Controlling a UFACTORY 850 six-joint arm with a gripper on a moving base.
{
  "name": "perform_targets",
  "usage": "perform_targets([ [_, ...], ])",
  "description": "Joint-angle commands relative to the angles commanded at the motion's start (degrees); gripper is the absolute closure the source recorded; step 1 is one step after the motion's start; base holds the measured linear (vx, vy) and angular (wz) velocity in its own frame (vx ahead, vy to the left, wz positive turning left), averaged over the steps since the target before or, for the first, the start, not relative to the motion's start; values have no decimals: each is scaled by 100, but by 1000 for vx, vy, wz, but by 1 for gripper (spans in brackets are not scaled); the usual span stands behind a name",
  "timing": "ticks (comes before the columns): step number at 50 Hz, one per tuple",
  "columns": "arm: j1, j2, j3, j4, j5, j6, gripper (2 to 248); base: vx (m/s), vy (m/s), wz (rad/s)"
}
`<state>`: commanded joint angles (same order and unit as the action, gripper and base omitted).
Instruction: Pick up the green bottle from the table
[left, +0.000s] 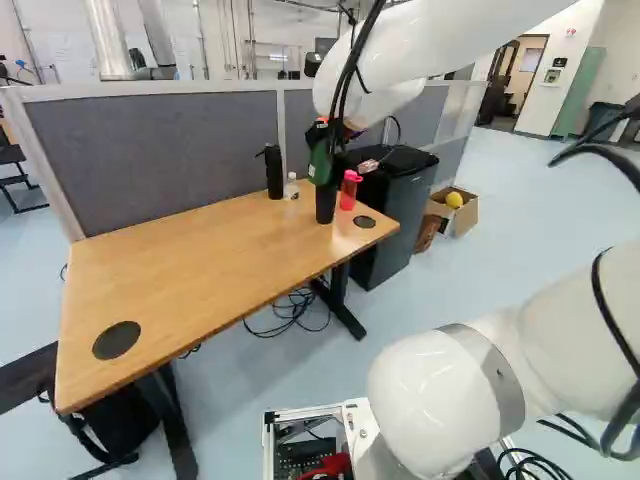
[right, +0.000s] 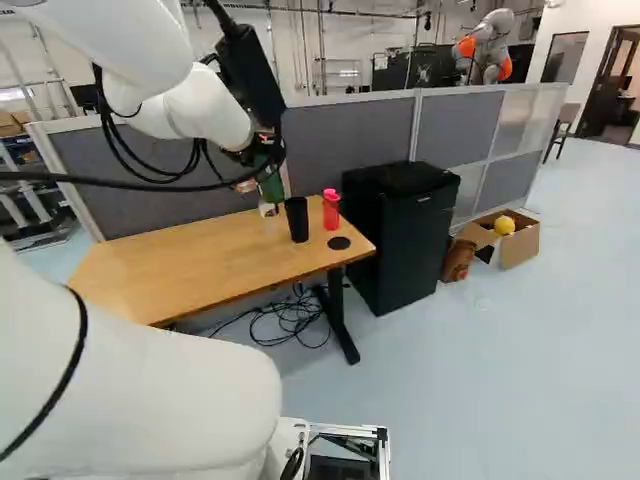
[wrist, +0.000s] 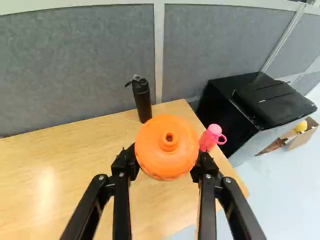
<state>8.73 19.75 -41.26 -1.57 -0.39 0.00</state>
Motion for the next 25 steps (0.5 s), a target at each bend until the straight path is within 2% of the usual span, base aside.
perform_targets([
  [25, 0, 0, 0, 0, 0, 0, 129, -284, -2, 25],
])
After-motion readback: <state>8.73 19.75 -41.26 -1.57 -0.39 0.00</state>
